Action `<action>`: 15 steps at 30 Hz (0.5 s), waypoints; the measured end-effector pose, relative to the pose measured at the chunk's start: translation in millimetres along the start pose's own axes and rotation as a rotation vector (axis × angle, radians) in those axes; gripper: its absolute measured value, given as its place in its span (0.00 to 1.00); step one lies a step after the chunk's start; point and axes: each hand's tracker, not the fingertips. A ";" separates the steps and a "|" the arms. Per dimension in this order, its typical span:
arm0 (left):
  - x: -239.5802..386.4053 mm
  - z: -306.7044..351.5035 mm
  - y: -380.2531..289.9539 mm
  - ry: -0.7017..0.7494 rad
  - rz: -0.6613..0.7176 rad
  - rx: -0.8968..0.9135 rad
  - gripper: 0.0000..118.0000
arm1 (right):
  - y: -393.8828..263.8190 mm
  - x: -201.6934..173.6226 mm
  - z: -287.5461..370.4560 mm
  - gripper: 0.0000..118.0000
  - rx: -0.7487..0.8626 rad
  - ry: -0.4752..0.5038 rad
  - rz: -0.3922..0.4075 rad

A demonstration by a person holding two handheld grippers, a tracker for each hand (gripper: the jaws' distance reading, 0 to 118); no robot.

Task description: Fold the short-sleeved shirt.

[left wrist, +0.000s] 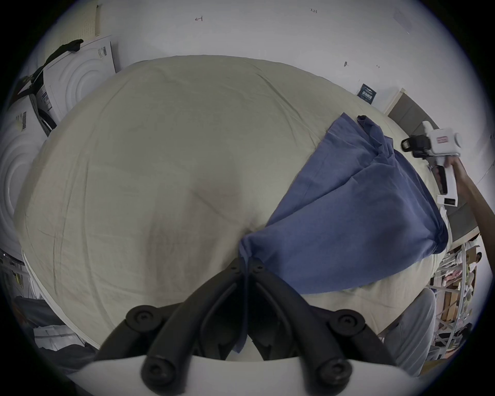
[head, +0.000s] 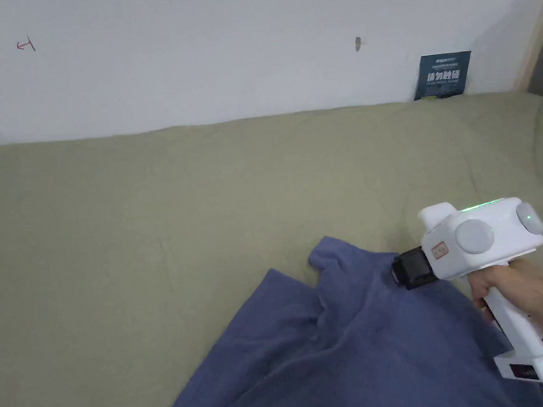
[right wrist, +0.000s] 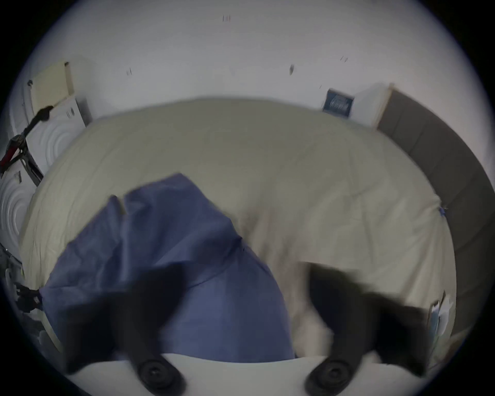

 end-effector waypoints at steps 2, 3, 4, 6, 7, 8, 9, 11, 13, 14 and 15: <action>-1.1 -2.1 2.3 0.000 0.004 -0.003 0.00 | 1.8 -2.3 -14.3 0.81 -0.056 -0.057 0.057; -1.0 -2.9 2.4 -0.001 0.007 -0.005 0.00 | -3.4 -7.5 -33.6 0.76 -0.075 -0.053 0.049; -0.9 -3.5 2.7 -0.001 0.008 -0.006 0.00 | -6.1 -7.6 -39.5 0.76 -0.103 -0.040 0.044; 0.4 -2.6 5.9 -0.004 0.010 -0.011 0.00 | -9.4 -8.3 -36.0 0.67 -0.080 -0.030 0.004; 0.6 -2.4 6.1 -0.005 0.012 -0.011 0.00 | -6.8 -7.5 -33.2 0.59 -0.079 -0.028 0.007; 0.6 -2.3 6.1 -0.007 0.012 -0.011 0.00 | -6.8 -9.4 -28.0 0.55 -0.077 -0.019 0.011; -3.7 -3.6 6.5 -0.010 0.013 -0.013 0.00 | -6.9 -12.7 -20.0 0.55 -0.066 -0.013 0.019; -4.2 0.7 9.2 -0.015 0.020 -0.016 0.00 | -5.9 -23.0 9.1 0.02 0.017 -0.086 0.077; -7.0 6.1 10.8 -0.021 0.033 -0.014 0.00 | -5.6 -21.3 37.7 0.02 0.011 -0.025 0.041; -8.3 10.5 12.6 -0.030 0.032 -0.012 0.00 | -5.3 -20.6 55.4 0.02 0.033 0.002 0.024; -9.4 17.3 14.7 -0.031 0.034 0.009 0.00 | -15.0 -17.1 71.9 0.02 0.074 -0.006 0.015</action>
